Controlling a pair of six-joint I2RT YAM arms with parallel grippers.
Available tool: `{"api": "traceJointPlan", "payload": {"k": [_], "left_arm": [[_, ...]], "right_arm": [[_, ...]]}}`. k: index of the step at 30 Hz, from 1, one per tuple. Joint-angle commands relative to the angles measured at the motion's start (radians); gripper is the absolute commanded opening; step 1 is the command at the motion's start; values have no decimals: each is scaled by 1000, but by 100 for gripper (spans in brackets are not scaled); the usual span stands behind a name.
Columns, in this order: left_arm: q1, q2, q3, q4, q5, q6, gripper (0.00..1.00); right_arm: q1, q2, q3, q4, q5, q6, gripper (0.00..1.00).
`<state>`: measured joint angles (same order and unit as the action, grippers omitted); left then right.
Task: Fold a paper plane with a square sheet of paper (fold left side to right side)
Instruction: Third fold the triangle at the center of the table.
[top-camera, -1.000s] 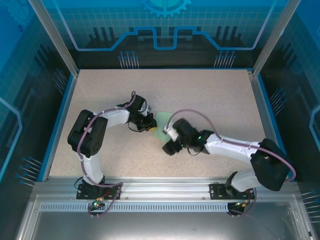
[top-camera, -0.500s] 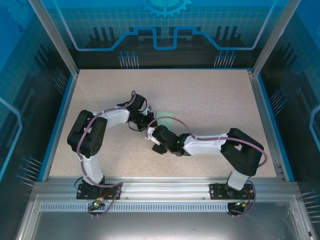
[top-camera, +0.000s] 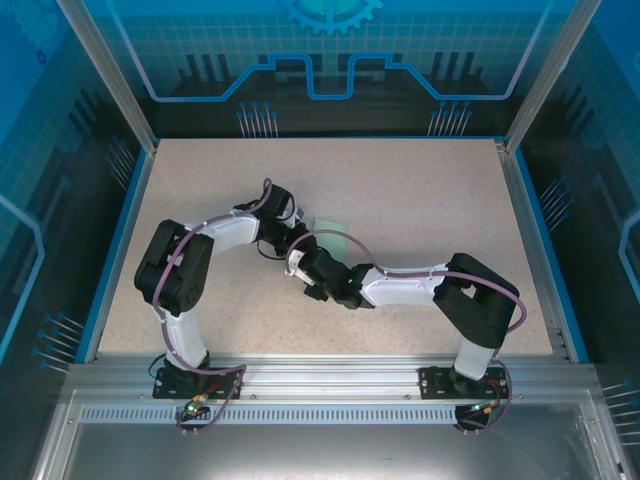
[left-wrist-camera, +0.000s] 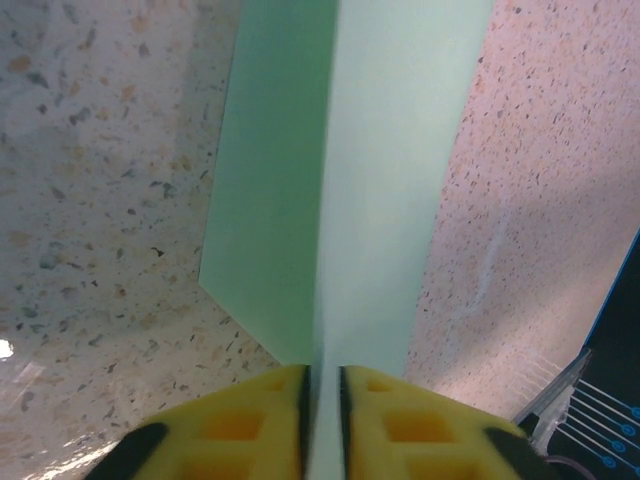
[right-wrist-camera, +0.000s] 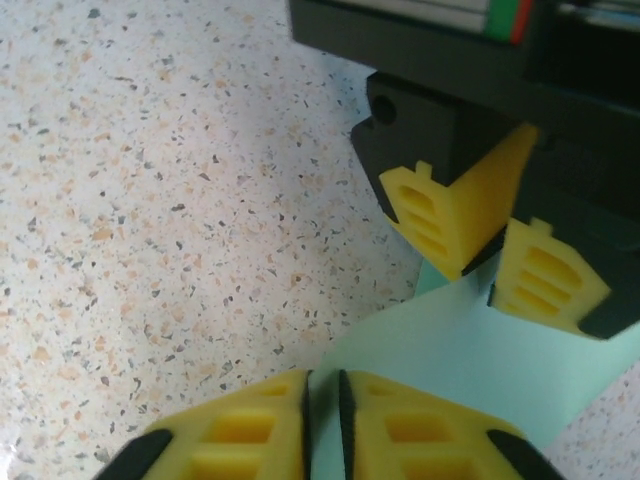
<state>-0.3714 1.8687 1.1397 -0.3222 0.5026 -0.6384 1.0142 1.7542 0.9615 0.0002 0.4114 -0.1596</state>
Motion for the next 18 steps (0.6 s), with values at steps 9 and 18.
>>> {"api": "traceJointPlan", "payload": {"k": [9,18], "left_arm": [[79,-118,46,-160,-29,99,62],[71,29,237,-158,83,131,46]], "right_arm": [[-13,-30,-38,-11,-46,29,0],[-19,-26,-40,-9,-52,43,0]]}}
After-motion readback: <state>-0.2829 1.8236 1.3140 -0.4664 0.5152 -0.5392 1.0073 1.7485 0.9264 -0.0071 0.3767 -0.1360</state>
